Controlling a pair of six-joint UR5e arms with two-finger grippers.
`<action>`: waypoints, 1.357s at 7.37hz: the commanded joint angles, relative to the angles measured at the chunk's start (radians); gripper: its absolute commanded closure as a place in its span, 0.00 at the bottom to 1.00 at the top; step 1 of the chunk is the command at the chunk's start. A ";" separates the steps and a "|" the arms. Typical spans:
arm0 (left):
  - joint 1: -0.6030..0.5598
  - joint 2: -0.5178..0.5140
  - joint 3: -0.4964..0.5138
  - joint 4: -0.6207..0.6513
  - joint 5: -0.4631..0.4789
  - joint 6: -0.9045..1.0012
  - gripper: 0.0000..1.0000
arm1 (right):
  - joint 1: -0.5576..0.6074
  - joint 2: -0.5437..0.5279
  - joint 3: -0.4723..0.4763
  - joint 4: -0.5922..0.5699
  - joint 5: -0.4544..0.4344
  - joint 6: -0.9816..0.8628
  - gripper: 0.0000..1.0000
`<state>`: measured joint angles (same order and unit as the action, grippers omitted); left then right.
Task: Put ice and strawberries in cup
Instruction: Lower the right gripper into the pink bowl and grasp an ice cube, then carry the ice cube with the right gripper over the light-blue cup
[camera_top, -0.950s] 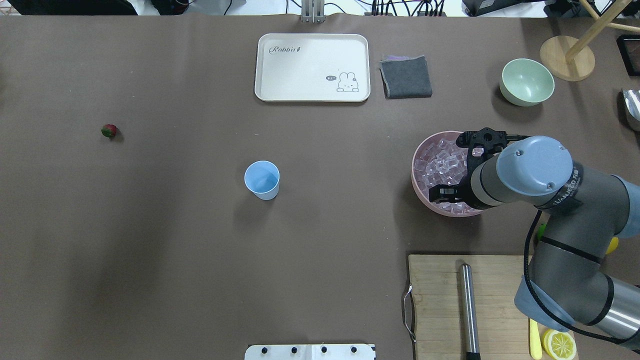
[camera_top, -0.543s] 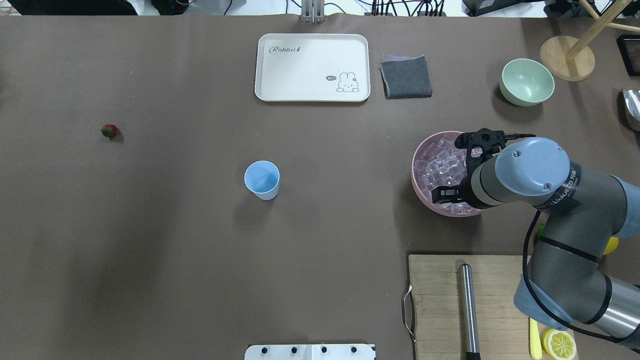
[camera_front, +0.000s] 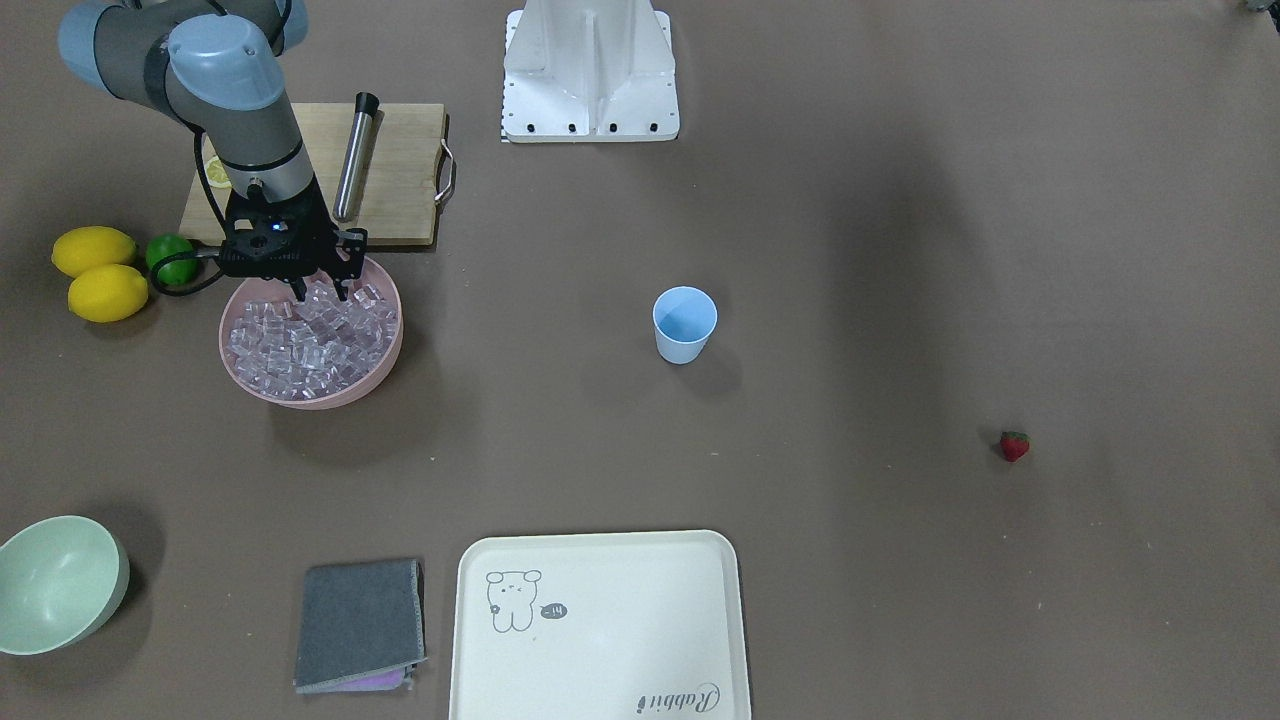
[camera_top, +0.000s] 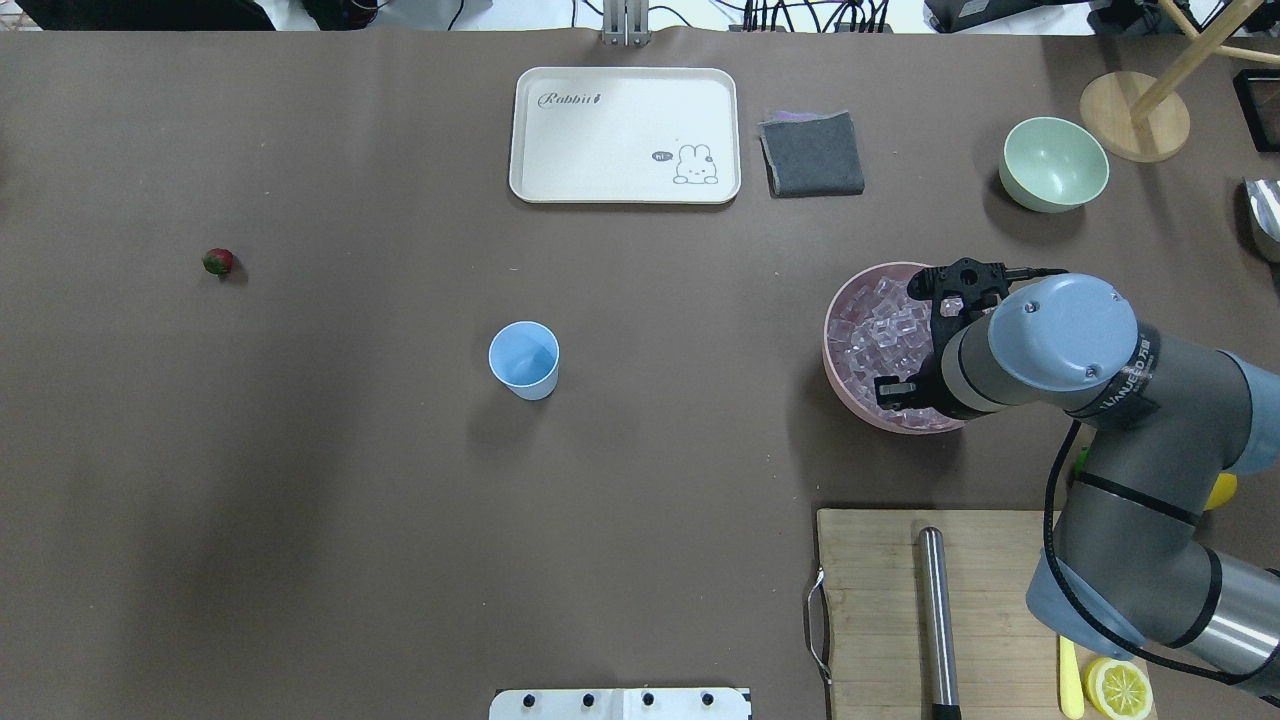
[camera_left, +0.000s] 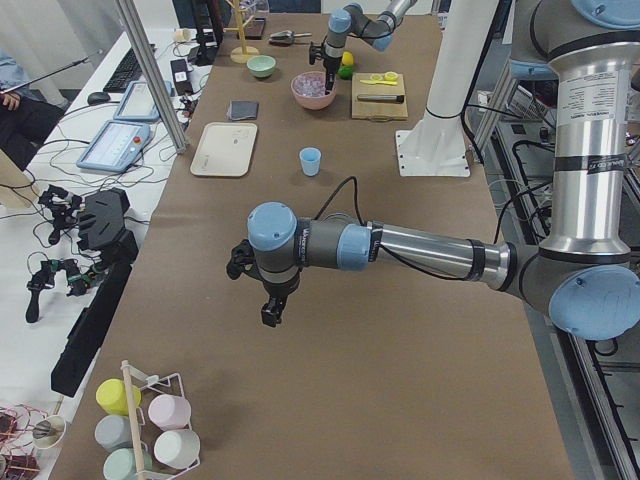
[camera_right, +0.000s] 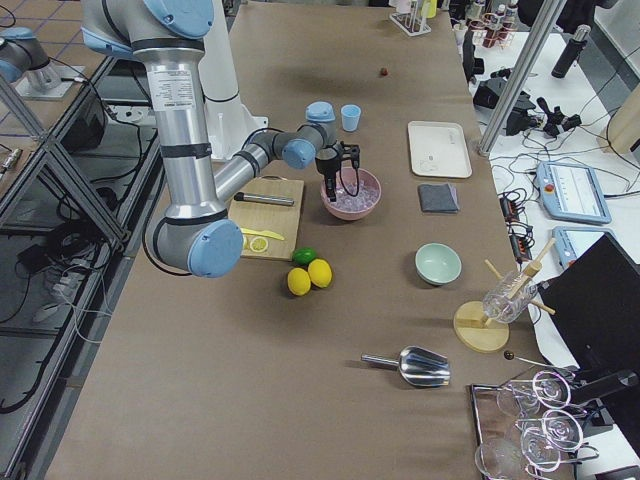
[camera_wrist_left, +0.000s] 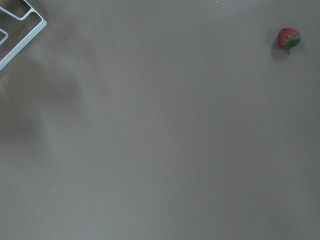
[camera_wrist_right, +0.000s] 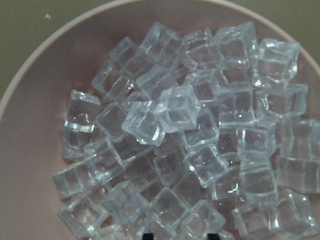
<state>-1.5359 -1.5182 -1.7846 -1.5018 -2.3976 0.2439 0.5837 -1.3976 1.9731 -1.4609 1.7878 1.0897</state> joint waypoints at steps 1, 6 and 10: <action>0.002 0.001 -0.001 0.000 0.000 0.000 0.02 | 0.030 0.002 0.026 -0.007 0.007 0.001 1.00; 0.008 0.000 0.002 0.000 0.000 -0.002 0.02 | 0.064 0.254 -0.014 -0.009 0.024 0.246 1.00; 0.010 0.003 0.008 0.002 0.000 -0.002 0.02 | -0.051 0.769 -0.426 -0.210 -0.060 0.460 1.00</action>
<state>-1.5275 -1.5164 -1.7787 -1.5011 -2.3976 0.2424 0.5751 -0.7895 1.7075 -1.6241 1.7716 1.4742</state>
